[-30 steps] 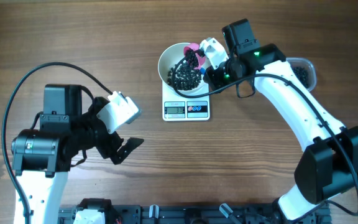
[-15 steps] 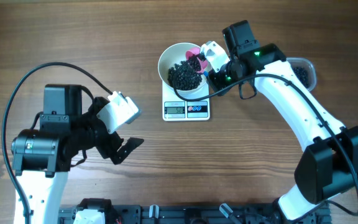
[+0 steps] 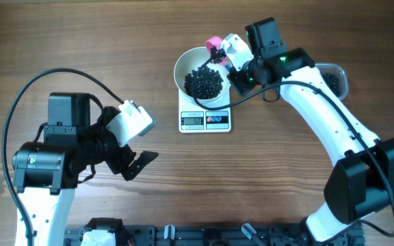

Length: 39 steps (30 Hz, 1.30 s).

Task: Scoop item into bowl and weigh 150g on scale
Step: 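Tilt the scoop with the right gripper to pour beans into the bowl, then carry the empty scoop right back to the bean tub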

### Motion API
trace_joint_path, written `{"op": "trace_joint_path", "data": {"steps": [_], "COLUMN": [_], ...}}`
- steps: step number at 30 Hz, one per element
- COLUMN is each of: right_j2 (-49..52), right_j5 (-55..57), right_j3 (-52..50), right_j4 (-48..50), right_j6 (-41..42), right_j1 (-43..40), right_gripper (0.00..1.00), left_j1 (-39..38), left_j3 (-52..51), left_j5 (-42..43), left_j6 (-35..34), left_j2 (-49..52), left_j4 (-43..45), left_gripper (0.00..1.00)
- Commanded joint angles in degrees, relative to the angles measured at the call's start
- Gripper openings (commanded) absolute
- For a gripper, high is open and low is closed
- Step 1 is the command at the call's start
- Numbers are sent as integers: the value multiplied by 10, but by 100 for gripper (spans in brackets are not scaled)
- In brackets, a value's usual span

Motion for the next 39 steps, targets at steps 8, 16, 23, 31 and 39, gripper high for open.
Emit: {"op": "trace_joint_path", "data": {"steps": [8, 16, 23, 31, 39], "right_j2": [-7, -7, -7, -41, -119], "right_j5": [94, 92, 35, 23, 25], "right_j3": [4, 4, 4, 4, 4], "right_j4": [9, 10, 10, 10, -61], "right_j6": [-67, -67, 4, 132, 247], "right_j1": [33, 40, 40, 30, -62], "right_gripper": [4, 4, 4, 4, 4], "left_j1": [-2, -2, -2, -2, -2], "left_j3": [11, 11, 11, 11, 11], "left_j5": [1, 1, 1, 1, 1], "left_j6": [13, 13, 13, 13, 13], "left_j2": [0, 0, 0, 0, 0], "left_j4": [2, 2, 2, 2, 2], "left_gripper": [100, 100, 100, 100, 100]}}
